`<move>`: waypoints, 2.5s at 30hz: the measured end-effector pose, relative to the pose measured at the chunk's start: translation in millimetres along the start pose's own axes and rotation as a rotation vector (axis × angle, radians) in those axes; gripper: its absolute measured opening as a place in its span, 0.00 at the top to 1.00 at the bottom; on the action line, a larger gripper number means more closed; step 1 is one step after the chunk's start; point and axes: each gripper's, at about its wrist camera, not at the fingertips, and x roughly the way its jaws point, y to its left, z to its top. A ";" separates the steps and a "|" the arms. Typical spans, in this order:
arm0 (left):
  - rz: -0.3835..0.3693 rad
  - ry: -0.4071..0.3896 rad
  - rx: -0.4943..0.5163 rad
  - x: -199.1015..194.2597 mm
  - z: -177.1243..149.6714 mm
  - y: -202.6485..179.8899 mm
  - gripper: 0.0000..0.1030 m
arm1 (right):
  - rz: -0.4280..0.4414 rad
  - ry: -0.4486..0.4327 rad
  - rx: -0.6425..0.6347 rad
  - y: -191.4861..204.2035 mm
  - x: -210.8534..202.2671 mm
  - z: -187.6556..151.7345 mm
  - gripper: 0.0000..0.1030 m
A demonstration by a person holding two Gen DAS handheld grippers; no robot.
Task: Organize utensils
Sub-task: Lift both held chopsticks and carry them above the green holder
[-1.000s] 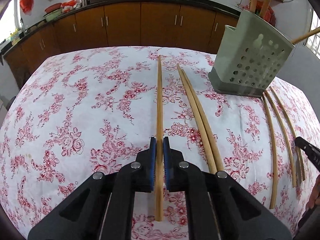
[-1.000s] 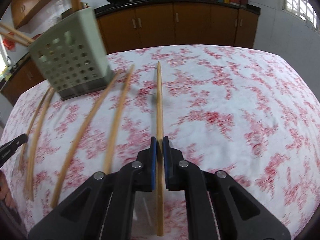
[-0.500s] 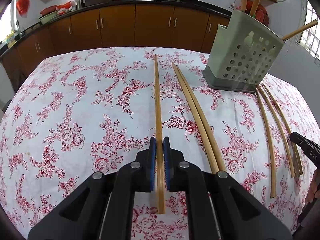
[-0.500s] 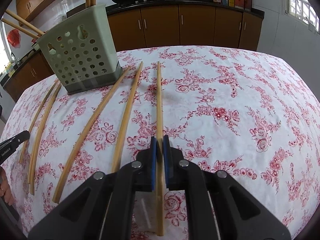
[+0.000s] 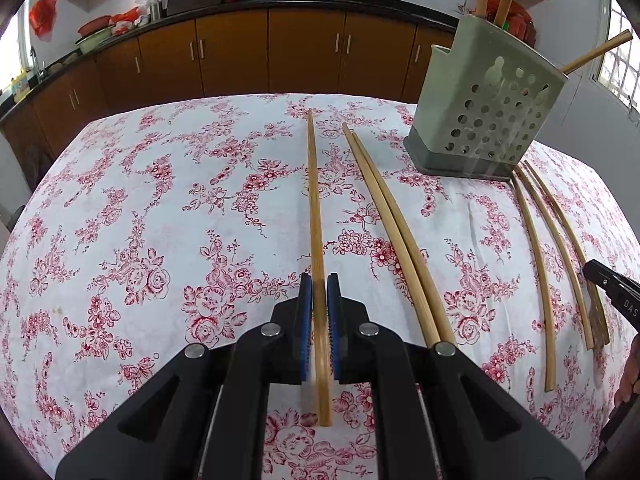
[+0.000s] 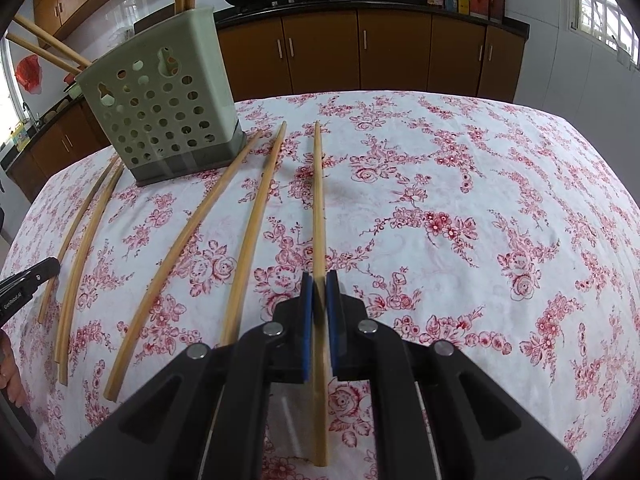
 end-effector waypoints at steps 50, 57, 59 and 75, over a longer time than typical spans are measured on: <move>-0.087 -0.349 -0.066 -128.1 63.8 11.6 0.93 | 0.067 -0.368 0.045 -18.1 -120.0 57.5 0.92; -0.096 -0.384 -0.047 -142.1 68.2 9.0 0.93 | 0.080 -0.393 0.030 -13.4 -131.8 63.9 0.93; -0.103 -0.401 -0.042 -150.3 70.2 8.0 0.93 | 0.099 -0.401 0.033 -11.6 -139.5 68.2 0.93; -0.234 -0.592 -0.010 -216.9 106.0 -39.8 0.93 | 0.307 -0.487 -0.007 15.6 -213.6 118.4 0.93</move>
